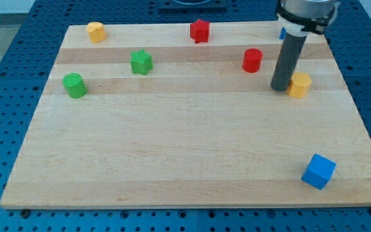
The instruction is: Place the blue cube to the bottom left
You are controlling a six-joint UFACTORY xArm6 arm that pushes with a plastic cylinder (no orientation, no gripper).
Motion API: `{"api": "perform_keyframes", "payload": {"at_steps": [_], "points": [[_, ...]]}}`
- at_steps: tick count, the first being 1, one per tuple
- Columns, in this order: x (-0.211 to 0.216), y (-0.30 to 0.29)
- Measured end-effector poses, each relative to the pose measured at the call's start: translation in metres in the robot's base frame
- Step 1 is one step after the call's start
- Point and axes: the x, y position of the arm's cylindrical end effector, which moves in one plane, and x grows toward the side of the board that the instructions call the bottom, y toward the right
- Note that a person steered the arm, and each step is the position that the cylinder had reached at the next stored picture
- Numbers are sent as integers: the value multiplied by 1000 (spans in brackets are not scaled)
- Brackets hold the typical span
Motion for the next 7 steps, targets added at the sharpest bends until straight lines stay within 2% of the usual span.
{"api": "perform_keyframes", "payload": {"at_steps": [3,5,7], "points": [[7,2],[65,3],[115,70]]}}
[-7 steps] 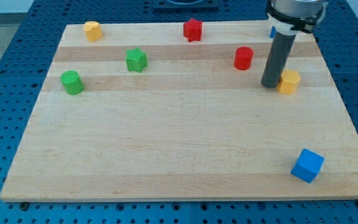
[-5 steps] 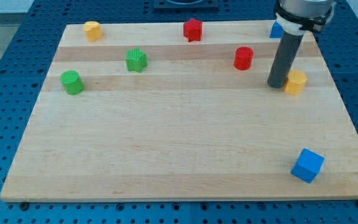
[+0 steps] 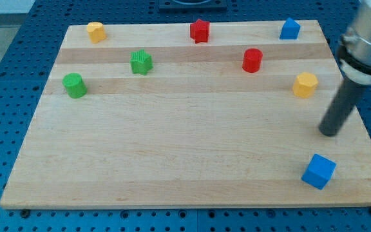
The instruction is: Place the blue cube to the bottom left
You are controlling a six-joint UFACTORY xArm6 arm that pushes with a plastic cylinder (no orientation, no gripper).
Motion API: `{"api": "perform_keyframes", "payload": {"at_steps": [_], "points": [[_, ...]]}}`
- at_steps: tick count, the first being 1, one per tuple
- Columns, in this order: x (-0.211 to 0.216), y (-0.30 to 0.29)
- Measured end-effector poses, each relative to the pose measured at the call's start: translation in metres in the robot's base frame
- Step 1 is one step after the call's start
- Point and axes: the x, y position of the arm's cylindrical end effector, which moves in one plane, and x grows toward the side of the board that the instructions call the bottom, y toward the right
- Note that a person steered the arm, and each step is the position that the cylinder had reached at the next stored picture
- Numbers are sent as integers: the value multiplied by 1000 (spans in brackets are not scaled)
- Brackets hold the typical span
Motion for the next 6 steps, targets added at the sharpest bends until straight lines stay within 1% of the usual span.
{"api": "perform_keyframes", "payload": {"at_steps": [1,2,3,6], "points": [[43,14],[75,15],[81,4],[77,-48]]}}
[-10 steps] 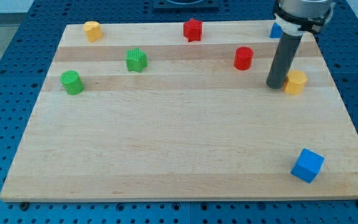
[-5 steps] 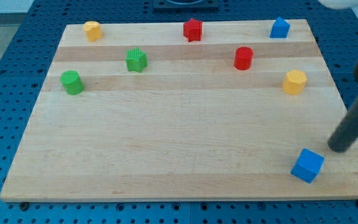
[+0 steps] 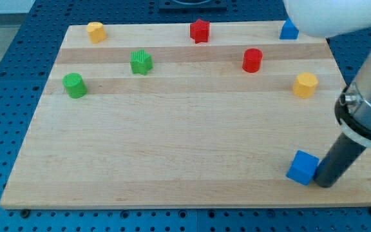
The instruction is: Place the blue cube to the bottom left
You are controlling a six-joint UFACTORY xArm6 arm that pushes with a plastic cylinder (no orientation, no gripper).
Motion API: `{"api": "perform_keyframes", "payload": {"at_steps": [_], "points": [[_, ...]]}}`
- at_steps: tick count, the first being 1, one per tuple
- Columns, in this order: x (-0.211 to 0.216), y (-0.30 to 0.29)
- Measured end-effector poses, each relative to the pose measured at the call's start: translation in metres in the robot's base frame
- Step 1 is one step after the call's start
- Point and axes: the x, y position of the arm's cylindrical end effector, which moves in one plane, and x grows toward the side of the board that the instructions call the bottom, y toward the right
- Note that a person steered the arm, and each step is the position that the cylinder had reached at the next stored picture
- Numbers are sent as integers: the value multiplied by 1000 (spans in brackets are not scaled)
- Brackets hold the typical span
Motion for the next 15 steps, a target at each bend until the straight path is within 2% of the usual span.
{"api": "perform_keyframes", "payload": {"at_steps": [2,6,8,11,15], "points": [[-33,-34],[-36,-142],[-57,-186],[-32,-220],[-29,-303]]}}
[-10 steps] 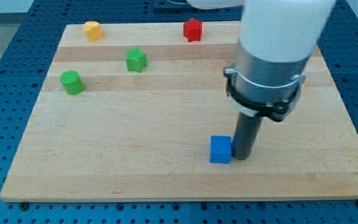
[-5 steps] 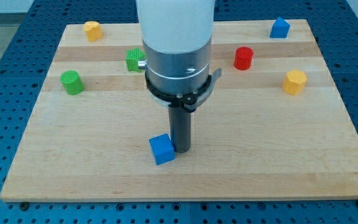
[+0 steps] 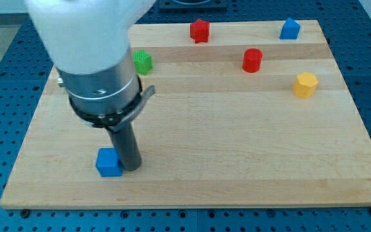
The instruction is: Place the blue cube to the bottom left
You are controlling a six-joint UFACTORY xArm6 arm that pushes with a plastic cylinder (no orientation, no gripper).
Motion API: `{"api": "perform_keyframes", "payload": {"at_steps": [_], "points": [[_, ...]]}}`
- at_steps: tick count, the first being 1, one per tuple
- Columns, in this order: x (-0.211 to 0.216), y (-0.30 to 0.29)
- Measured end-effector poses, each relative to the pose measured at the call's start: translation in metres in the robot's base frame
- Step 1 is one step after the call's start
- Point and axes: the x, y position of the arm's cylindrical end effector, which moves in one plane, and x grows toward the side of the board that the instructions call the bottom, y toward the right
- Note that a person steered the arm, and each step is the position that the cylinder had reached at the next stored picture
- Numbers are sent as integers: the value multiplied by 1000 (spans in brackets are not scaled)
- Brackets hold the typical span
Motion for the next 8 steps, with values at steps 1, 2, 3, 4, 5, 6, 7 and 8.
{"api": "perform_keyframes", "payload": {"at_steps": [1,2,3,4,5,6,7,8], "points": [[0,-19],[0,-38],[0,-55],[1,-65],[1,-71],[1,-77],[1,-78],[1,-78]]}}
